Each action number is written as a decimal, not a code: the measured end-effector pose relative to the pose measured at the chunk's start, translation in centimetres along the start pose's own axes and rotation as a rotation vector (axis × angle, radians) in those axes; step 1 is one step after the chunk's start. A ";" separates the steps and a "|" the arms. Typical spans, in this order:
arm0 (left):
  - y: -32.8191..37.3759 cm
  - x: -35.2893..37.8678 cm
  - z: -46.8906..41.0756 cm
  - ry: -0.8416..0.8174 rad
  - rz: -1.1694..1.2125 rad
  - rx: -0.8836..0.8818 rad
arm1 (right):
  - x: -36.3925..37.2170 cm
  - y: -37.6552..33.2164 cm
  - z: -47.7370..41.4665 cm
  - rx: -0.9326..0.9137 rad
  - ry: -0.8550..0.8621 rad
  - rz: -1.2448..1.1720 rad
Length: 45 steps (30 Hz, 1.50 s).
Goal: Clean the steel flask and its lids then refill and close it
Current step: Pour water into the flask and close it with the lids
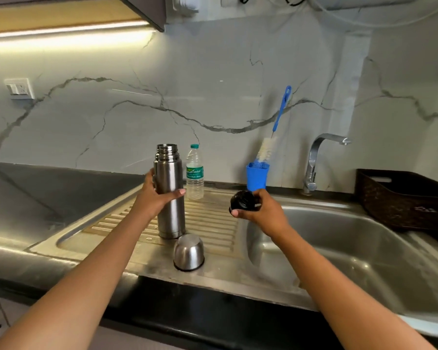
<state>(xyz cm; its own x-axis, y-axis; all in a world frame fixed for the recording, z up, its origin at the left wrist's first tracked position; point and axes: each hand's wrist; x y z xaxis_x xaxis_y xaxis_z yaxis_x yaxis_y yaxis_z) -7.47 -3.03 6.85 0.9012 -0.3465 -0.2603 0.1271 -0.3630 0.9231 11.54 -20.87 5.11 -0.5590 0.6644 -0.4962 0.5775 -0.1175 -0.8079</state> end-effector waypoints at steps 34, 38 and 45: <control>3.0 6.1 8.6 -0.054 0.057 0.152 | -4.1 0.3 -0.8 -0.016 0.217 -0.214; 3.0 5.8 8.7 -0.049 0.045 0.170 | -4.2 -0.4 -0.9 -0.002 0.163 -0.320; 3.0 5.6 9.3 -0.126 0.040 0.204 | -6.0 -6.3 -2.4 -0.184 -0.114 -0.496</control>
<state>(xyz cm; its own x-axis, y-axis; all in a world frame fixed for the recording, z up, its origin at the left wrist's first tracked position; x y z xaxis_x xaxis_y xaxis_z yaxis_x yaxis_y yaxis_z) -5.87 -14.06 5.53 0.8436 -0.4642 -0.2700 -0.0052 -0.5098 0.8603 12.72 -22.35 13.97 -0.8464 0.5213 -0.1087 0.3163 0.3279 -0.8902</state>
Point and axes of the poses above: each hand's wrist, its own z-axis away from the middle knuckle, its own x-axis out of the palm, y = z × x, and after that the axes turned 3 degrees about z, right-handed
